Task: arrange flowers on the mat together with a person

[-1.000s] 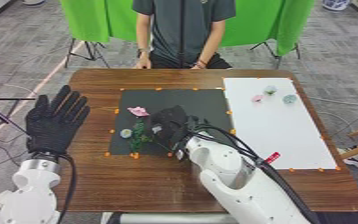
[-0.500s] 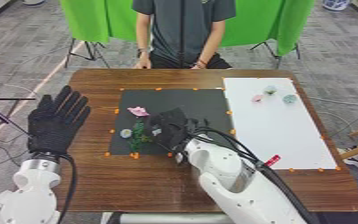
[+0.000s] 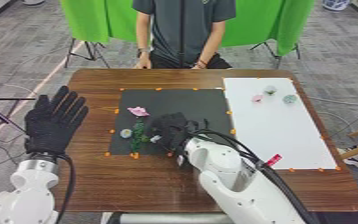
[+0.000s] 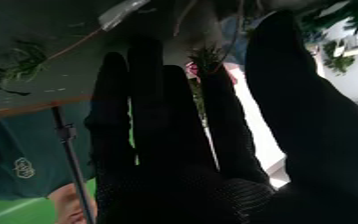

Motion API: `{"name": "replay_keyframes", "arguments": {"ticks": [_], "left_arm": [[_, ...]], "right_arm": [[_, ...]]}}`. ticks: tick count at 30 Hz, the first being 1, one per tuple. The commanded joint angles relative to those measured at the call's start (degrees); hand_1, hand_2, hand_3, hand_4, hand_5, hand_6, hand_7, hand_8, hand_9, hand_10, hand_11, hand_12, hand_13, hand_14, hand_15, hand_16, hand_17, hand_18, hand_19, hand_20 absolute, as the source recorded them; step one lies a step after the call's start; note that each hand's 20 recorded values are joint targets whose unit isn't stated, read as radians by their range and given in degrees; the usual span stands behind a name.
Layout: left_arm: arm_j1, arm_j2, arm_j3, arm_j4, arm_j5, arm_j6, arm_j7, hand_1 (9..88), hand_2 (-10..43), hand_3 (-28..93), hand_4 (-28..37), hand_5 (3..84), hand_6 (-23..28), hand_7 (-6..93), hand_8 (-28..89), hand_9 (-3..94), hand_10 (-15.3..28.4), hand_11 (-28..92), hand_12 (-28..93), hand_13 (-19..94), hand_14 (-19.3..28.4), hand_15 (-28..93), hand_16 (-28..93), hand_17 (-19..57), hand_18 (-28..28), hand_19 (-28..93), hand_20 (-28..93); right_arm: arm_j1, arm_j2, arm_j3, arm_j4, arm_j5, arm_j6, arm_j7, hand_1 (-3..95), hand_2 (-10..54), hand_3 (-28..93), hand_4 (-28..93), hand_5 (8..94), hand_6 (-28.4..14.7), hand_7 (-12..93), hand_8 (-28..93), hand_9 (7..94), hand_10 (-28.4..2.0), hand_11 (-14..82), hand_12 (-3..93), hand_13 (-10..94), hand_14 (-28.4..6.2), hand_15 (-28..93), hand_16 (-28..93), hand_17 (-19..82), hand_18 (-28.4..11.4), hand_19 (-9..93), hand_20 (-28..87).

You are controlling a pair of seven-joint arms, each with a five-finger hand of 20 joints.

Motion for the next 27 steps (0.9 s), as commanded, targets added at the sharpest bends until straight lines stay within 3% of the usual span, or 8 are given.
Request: {"name": "replay_keyframes", "arguments": {"ticks": [1,5,6,16,24,27], "left_arm": [[0.73,-0.78,-0.01,0.05,-0.56,-0.41,-0.69,34.3,2.8,72,-28.3,45.4,6.9,9.9,-10,38.4,12.8,17,4,28,12.3,21,-7,-1.8,10.5,24,9],[1.11,-0.89,-0.60,-0.05,-0.83,-0.41,-0.80,33.9,3.1,72,-28.3,45.4,6.9,9.9,-10,38.4,13.0,17,4,28,12.3,21,-7,-1.9,10.6,24,9],[1.26,-0.78,-0.73,-0.21,-1.27,-0.38,-0.28,33.5,3.6,72,-28.3,45.4,6.9,9.9,-10,38.4,12.9,17,4,28,12.3,21,-7,-1.9,10.6,24,9],[2.74,-1.07,-1.88,-0.45,-1.49,-0.77,0.61,29.6,8.7,72,-28.3,45.6,6.9,9.5,-10,38.6,13.2,17,4,28,12.5,21,-7,-1.8,10.7,24,9],[5.08,-1.27,-4.04,-0.85,-1.60,-0.57,1.66,27.6,11.0,72,-28.3,45.4,6.5,9.3,-10,38.8,13.3,17,4,28,12.3,20,-7,-1.8,10.7,23,9],[5.35,-1.48,-4.68,-0.81,-1.52,-0.56,1.92,27.4,11.1,72,-28.3,45.3,6.5,9.2,-10,38.7,13.4,16,4,28,12.2,20,-7,-1.8,10.7,23,9]], "right_arm": [[-1.70,1.53,1.34,-4.52,3.62,5.50,3.27,46.1,-9.5,65,-28,39.8,-4.5,18,-13,39.2,-16.0,11.4,17.5,41,-12.0,52,20,21,-19.5,69,29],[-2.85,2.82,3.93,-8.97,8.88,3.24,5.10,38.5,-9.5,70,-28,32.5,-6.7,13,-11,33.3,-17.3,8.5,16.8,38,-13.4,49,17,21,-20.5,70,28],[-3.05,3.22,4.51,-10.16,11.94,3.63,6.21,35.1,-9.5,71,-28,31.6,-7.2,12,-10,32.2,-17.7,7.8,16.8,38,-13.9,49,17,20,-20.8,70,27],[-11.07,8.93,18.16,-18.06,27.98,6.67,7.55,23.9,-9.4,74,-28,29.7,-8.2,9,-8,30.2,-18.6,6.5,16.0,34,-15.6,40,13,18,-21.0,63,18],[-19.96,12.60,31.65,-20.26,42.04,13.85,5.17,19.3,-1.8,73,-27,28.5,-8.3,8,-8,29.2,-18.2,6.2,15.3,29,-16.4,33,12,14,-20.0,57,10],[-23.26,12.50,36.77,-22.63,42.47,14.85,9.58,19.0,1.6,74,-27,28.7,-8.0,9,-8,29.0,-18.0,6.4,15.2,28,-16.3,31,12,14,-19.6,56,9]]}}
